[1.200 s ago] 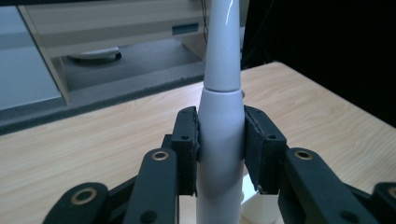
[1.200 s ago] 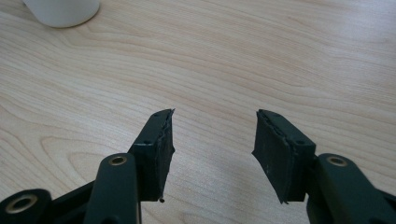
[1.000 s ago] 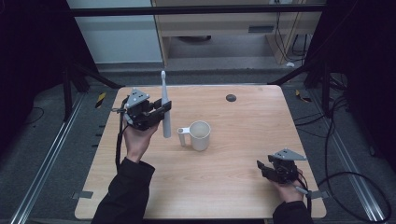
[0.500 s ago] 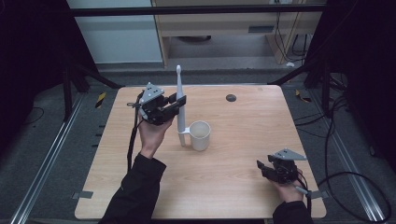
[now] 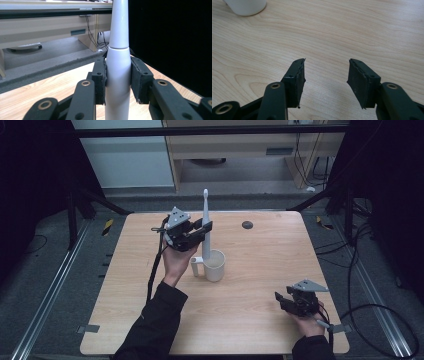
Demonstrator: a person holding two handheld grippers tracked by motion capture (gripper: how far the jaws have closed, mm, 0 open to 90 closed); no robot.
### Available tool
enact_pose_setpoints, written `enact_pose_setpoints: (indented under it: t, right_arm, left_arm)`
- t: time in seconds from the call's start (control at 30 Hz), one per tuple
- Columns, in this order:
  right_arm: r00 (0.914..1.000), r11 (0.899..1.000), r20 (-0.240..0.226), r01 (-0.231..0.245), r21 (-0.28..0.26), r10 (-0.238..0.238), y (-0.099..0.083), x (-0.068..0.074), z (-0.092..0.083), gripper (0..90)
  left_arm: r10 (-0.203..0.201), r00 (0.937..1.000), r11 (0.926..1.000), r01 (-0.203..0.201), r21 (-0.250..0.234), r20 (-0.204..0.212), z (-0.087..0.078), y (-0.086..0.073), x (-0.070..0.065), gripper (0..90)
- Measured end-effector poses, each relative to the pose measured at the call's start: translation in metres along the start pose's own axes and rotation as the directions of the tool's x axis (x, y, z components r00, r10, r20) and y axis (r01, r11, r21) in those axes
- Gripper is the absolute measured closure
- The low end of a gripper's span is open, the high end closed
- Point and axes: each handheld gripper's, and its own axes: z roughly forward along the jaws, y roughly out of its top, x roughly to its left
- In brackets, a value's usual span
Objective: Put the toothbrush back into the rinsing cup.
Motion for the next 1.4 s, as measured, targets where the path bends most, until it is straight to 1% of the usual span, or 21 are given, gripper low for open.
enact_pose_setpoints:
  t: [0.03,0.13,0.27,0.3,0.33,0.4,0.5,0.6,0.63,0.87,1.17,1.27,1.33,1.4]
  right_arm:
    - [1.0000,1.000,0.000,0.001,0.001,-0.001,0.000,0.000,0.000,47.3]
    - [1.0000,1.000,0.001,-0.001,0.003,0.001,0.000,-0.001,0.000,47.4]
    - [1.0000,1.000,-0.001,0.002,0.000,-0.002,0.000,-0.001,0.000,47.5]
    - [1.0000,1.000,-0.001,0.002,0.000,-0.002,0.000,-0.001,0.000,47.5]
    - [1.0000,1.000,-0.001,0.002,0.001,-0.002,0.000,-0.001,0.000,47.5]
    - [1.0000,1.000,-0.002,0.003,0.001,-0.003,-0.001,-0.001,0.000,47.5]
    - [1.0000,1.000,-0.002,0.005,0.001,-0.005,-0.001,-0.001,0.000,47.5]
    - [1.0000,1.000,-0.002,0.002,0.002,-0.002,-0.001,0.000,0.000,47.5]
    - [1.0000,1.000,-0.001,0.004,0.002,-0.004,-0.001,-0.001,0.000,47.6]
    - [1.0000,1.000,0.001,0.006,0.004,-0.006,-0.001,-0.001,0.000,47.6]
    - [1.0000,1.000,0.001,0.007,0.004,-0.007,-0.001,-0.001,0.001,47.6]
    - [0.9999,1.000,0.003,0.014,0.005,-0.014,-0.001,-0.001,0.001,47.6]
    - [1.0000,1.000,-0.002,0.001,0.008,-0.001,-0.001,-0.001,0.000,47.6]
    - [1.0000,1.000,-0.001,0.001,0.007,-0.001,-0.001,-0.001,0.000,47.6]
  left_arm:
    - [-0.001,1.0000,1.0000,0.001,0.005,0.003,0.005,-0.001,-0.001,66.5]
    - [0.003,1.0000,0.9999,-0.003,0.012,0.002,0.012,-0.003,-0.001,66.5]
    - [0.008,1.0000,0.9993,-0.008,0.038,0.004,0.023,-0.008,-0.001,66.6]
    - [0.008,1.0000,0.9993,-0.008,0.038,0.004,0.023,-0.008,-0.001,66.5]
    - [0.016,0.9999,0.9985,-0.016,0.053,0.000,0.028,-0.012,-0.002,66.5]
    - [0.017,0.9999,0.9976,-0.017,0.067,-0.002,0.033,-0.015,-0.001,66.5]
    - [0.017,0.9998,0.9958,-0.017,0.090,-0.003,0.039,-0.021,-0.001,66.6]
    - [0.020,0.9998,0.9947,-0.020,0.101,-0.001,0.042,-0.025,-0.001,66.5]
    - [0.021,0.9998,0.9930,-0.021,0.116,0.001,0.045,-0.029,-0.002,66.6]
    - [0.020,0.9998,0.9874,-0.020,0.157,0.002,0.051,-0.043,-0.001,66.5]
    - [0.023,0.9997,0.9813,-0.023,0.191,-0.001,0.054,-0.058,-0.002,66.5]
    - [0.022,0.9998,0.9808,-0.021,0.194,-0.001,0.055,-0.061,-0.002,66.5]
    - [0.023,0.9997,0.9786,-0.022,0.204,0.000,0.057,-0.066,-0.003,66.5]
    - [0.021,0.9998,0.9775,-0.021,0.210,0.001,0.058,-0.069,-0.003,66.5]
